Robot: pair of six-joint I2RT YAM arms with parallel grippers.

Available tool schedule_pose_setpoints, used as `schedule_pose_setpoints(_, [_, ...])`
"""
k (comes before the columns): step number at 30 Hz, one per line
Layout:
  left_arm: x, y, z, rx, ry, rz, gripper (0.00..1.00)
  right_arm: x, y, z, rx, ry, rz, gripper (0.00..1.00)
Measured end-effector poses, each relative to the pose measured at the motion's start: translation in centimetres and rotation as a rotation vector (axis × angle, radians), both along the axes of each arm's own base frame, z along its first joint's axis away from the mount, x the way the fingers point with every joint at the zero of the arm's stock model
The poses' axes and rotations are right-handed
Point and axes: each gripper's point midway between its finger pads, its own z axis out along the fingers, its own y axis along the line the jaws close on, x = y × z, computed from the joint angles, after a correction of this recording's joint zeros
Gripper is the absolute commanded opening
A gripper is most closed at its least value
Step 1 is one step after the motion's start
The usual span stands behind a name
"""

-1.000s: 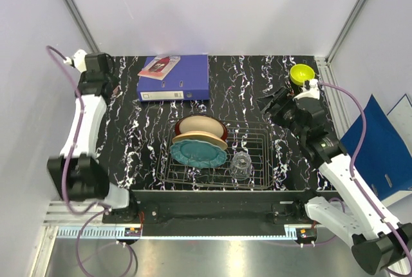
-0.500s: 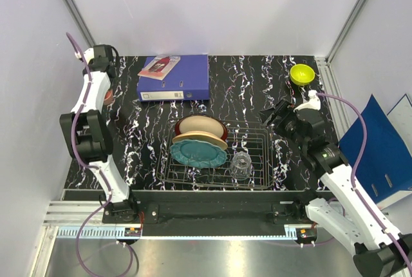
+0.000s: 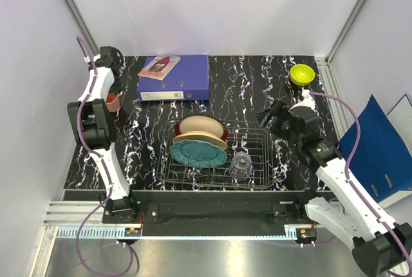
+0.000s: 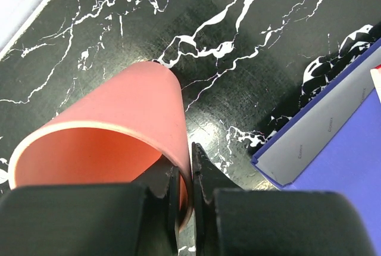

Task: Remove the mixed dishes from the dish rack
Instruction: Place the cup at the center of the board.

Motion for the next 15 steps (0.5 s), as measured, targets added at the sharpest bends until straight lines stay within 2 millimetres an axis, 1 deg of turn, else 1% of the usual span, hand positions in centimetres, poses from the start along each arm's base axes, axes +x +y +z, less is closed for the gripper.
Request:
schedule_pose_setpoints(1, [0.0, 0.0, 0.0, -0.005, -0.001, 0.001, 0.01, 0.1, 0.0, -0.2, -0.002, 0.005, 0.001, 0.92])
schedule_pose_setpoints(2, [0.0, 0.0, 0.0, -0.009, -0.001, 0.001, 0.12, 0.1, 0.0, -0.3, -0.003, 0.008, 0.001, 0.93])
schedule_pose_setpoints(4, [0.0, 0.1, 0.0, -0.017, -0.003, 0.001, 0.25, 0.1, 0.0, -0.3, -0.005, 0.007, 0.001, 0.94])
schedule_pose_setpoints(5, [0.0, 0.1, 0.0, -0.021, -0.004, 0.001, 0.35, 0.1, 0.0, -0.2, -0.005, 0.004, 0.002, 0.94])
schedule_pose_setpoints(8, [-0.2, -0.2, -0.2, -0.043, 0.003, -0.005, 0.48, 0.1, 0.0, 0.0, -0.008, -0.002, 0.004, 0.95])
schedule_pose_setpoints(9, [-0.3, -0.2, -0.2, -0.048, 0.006, -0.007, 0.56, 0.0, 0.0, 0.0, -0.010, -0.003, 0.005, 0.95])
schedule_pose_setpoints(11, [-0.3, -0.5, 0.0, -0.061, 0.003, -0.013, 0.62, 0.1, 0.0, -0.1, -0.013, -0.001, 0.006, 0.95])
schedule_pose_setpoints(12, [-0.3, -0.5, 0.2, -0.067, -0.002, -0.014, 0.67, 0.1, 0.0, -0.2, -0.014, 0.001, 0.007, 0.95])
schedule_pose_setpoints(13, [-0.3, -0.6, 0.5, -0.071, -0.007, -0.013, 0.69, 0.1, 0.0, -0.3, -0.016, 0.003, 0.008, 0.97])
schedule_pose_setpoints(14, [-0.3, -0.7, 0.9, -0.077, -0.016, -0.014, 0.72, 0.1, 0.0, -0.3, -0.017, 0.005, 0.008, 0.99])
schedule_pose_setpoints(15, [-0.2, -0.8, 1.7, -0.081, -0.030, -0.015, 0.77, 0.2, 0.0, -0.4, -0.018, 0.007, 0.008, 1.00])
